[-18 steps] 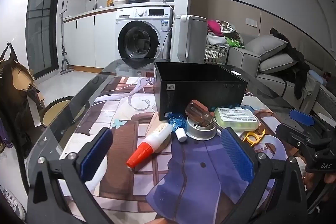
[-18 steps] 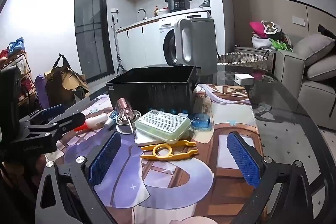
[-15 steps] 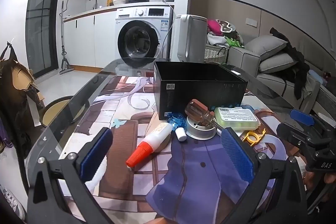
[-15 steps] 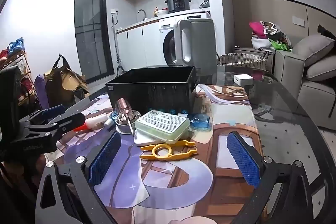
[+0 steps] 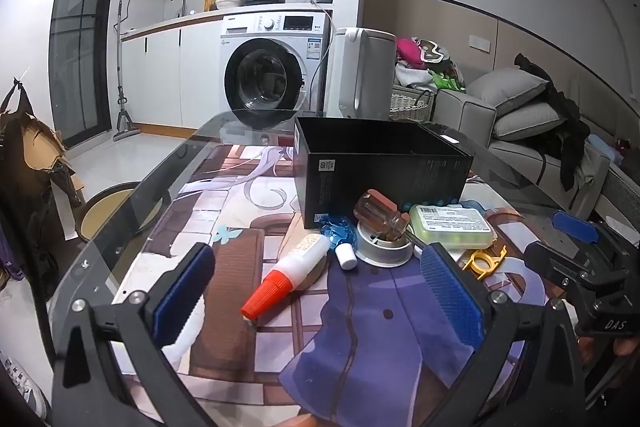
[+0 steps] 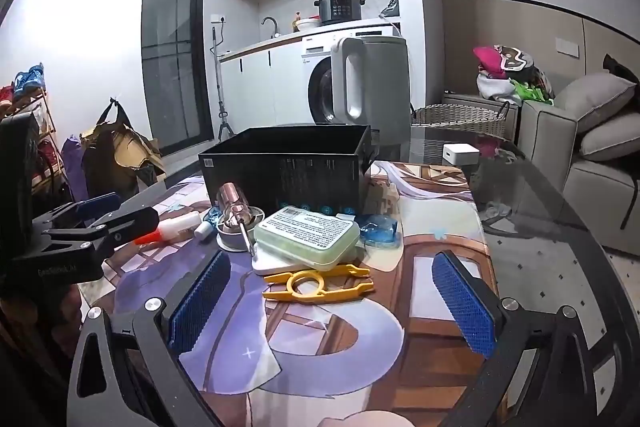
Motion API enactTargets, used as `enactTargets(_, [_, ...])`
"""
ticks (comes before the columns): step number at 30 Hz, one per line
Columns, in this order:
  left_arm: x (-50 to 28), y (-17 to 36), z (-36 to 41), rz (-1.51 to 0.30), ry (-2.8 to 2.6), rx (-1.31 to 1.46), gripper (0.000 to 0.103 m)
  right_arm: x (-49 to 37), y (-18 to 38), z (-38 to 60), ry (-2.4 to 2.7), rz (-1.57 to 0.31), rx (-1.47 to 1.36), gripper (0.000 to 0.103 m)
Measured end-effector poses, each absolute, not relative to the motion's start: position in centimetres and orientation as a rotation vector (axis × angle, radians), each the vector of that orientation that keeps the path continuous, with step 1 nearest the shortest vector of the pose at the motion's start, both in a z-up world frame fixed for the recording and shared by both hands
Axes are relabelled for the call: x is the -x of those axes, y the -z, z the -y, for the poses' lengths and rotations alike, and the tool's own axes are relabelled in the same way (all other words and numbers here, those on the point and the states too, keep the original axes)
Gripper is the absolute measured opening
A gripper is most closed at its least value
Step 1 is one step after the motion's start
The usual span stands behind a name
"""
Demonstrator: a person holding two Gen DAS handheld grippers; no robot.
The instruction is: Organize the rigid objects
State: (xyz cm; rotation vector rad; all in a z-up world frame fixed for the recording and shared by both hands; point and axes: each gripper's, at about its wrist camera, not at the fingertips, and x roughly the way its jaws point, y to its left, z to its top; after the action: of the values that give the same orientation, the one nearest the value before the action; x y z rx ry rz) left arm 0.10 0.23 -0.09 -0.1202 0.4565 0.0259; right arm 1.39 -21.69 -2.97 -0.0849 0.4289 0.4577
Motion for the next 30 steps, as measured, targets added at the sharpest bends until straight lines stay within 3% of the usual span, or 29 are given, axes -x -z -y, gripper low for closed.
enactTargets(30, [-0.34, 0.47, -0.36, -0.460, -0.032, 0.115, 0.103, -1.52, 3.24, 21.63, -0.460, -0.437, 0.087, 0.103])
